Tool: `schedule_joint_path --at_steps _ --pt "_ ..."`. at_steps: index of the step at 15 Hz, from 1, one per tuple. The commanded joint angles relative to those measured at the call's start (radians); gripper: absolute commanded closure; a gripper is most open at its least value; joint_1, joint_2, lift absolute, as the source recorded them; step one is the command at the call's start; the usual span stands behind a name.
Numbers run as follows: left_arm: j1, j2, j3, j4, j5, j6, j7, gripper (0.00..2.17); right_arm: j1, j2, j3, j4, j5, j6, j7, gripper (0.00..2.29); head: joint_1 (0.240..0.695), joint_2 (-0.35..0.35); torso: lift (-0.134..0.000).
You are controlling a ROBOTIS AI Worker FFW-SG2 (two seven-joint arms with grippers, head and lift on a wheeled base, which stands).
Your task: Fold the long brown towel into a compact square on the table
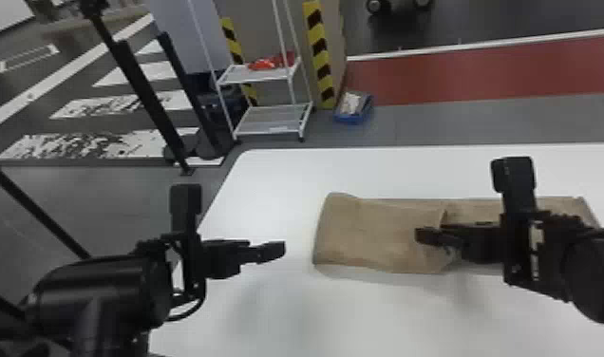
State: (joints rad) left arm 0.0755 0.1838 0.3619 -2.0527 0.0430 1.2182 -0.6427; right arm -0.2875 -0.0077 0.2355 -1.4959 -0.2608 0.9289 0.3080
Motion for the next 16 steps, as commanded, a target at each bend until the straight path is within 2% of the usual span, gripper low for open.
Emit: schedule_joint_path --at_steps 1,3,5,7,10,13,16 --pt "0.000 0.000 0.000 0.005 0.000 -0.001 0.000 0.04 0.008 0.009 -0.007 -0.003 0.000 0.003 0.011 1.05 0.695 0.343 -0.123" --pt "0.000 0.000 0.000 0.009 0.000 -0.004 0.000 0.04 0.022 0.009 -0.010 -0.015 -0.003 0.012 0.014 1.49 0.695 0.344 -0.123" --pt "0.000 0.002 0.003 0.009 0.000 -0.007 0.000 0.04 0.037 0.009 -0.015 -0.037 -0.008 0.021 0.020 1.67 0.695 0.345 -0.123" --pt "0.000 0.002 0.006 0.011 0.000 -0.007 0.000 0.04 0.053 0.009 -0.035 -0.067 -0.021 0.021 0.049 1.67 0.695 0.350 -0.123" --pt "0.000 0.002 0.008 0.016 -0.002 -0.007 0.002 0.04 0.065 0.009 -0.039 -0.142 -0.067 0.021 0.054 1.67 0.695 0.350 -0.123" --pt "-0.003 0.006 0.009 0.020 -0.002 -0.010 0.000 0.04 0.068 0.009 -0.065 -0.231 -0.092 0.126 0.051 1.67 0.695 0.350 -0.123" --pt "0.000 0.009 0.009 0.020 -0.002 -0.007 0.000 0.04 0.051 0.009 -0.093 -0.213 -0.092 0.163 0.053 1.67 0.695 0.350 -0.123"
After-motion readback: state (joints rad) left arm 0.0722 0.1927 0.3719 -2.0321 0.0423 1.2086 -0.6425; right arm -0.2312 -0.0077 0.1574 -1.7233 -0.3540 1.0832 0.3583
